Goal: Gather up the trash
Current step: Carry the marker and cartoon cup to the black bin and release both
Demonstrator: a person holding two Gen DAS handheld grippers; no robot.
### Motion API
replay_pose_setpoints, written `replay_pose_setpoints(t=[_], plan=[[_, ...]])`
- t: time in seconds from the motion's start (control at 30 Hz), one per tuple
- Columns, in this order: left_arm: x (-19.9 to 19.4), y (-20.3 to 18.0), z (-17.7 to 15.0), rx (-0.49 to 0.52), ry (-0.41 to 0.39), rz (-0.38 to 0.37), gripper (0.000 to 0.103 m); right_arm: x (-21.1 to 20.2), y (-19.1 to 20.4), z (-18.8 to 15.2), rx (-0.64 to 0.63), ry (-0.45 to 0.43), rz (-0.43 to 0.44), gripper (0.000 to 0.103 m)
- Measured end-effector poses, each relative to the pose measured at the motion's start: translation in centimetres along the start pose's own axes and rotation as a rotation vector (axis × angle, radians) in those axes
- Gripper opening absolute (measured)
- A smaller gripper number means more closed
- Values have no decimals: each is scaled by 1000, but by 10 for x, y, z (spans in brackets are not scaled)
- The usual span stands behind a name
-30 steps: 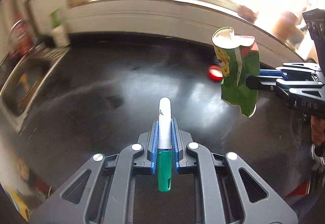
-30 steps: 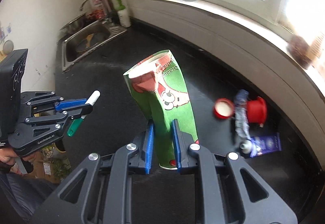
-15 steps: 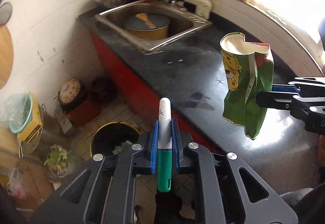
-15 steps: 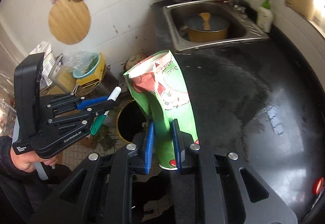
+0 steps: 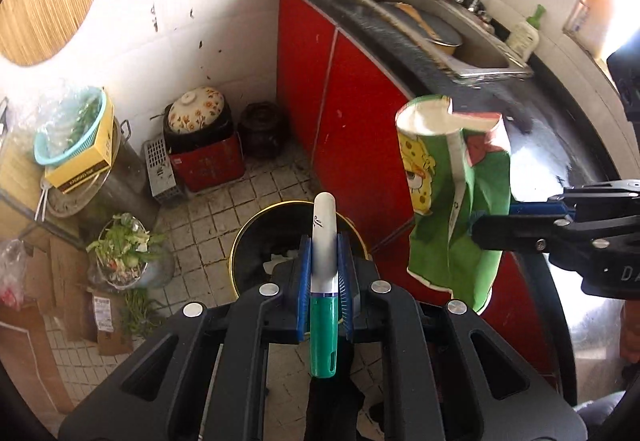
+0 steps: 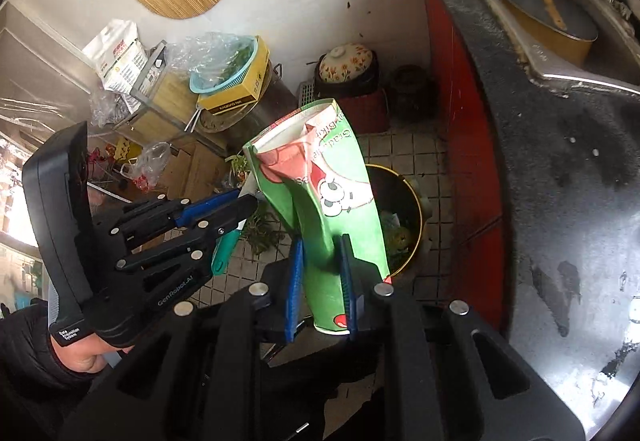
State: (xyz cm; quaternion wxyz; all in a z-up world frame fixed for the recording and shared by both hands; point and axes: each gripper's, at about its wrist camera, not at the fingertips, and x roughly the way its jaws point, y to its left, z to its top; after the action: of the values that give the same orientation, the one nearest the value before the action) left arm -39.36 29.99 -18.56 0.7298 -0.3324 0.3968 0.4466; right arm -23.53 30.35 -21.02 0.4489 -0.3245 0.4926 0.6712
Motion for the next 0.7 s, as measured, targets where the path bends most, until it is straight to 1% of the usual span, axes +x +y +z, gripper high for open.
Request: replay_pose_setpoints(t=[0.1,0.2,0.27,0.3,0.33,0.37,0.4,0.43,0.47,0.7], plan=[[20,15,-1,-10,13,-8,12,31,-5,13,29,43,-6,18],[38,25,-1,-16,35,-20,12,52,-8,21,57,74,-12,18],[47,32,-1,-22,46,-46,12,65,-11,28,75,88,-11,19],[51,35,-1,-26,49,-60,14,70,-12,31,89,99,-8,20],[55,38,-1,-28,54,-64,25,75,-14,32,104,113,-9,25],[59,40,-2,-31,67,-66,38,75,-17,34,117,124,-8,35],[62,42,-2,-33,71,-59,69,77,-18,36,126,128,-8,65],[61,44,-4,-39,52,-45,75,73,-17,39,129,105,-22,78],[61,45,-4,-42,35,-43,76,71,-16,41,123,87,-24,78],[60,49,-5,-47,47,-30,78,63,-13,50,122,74,-1,78]])
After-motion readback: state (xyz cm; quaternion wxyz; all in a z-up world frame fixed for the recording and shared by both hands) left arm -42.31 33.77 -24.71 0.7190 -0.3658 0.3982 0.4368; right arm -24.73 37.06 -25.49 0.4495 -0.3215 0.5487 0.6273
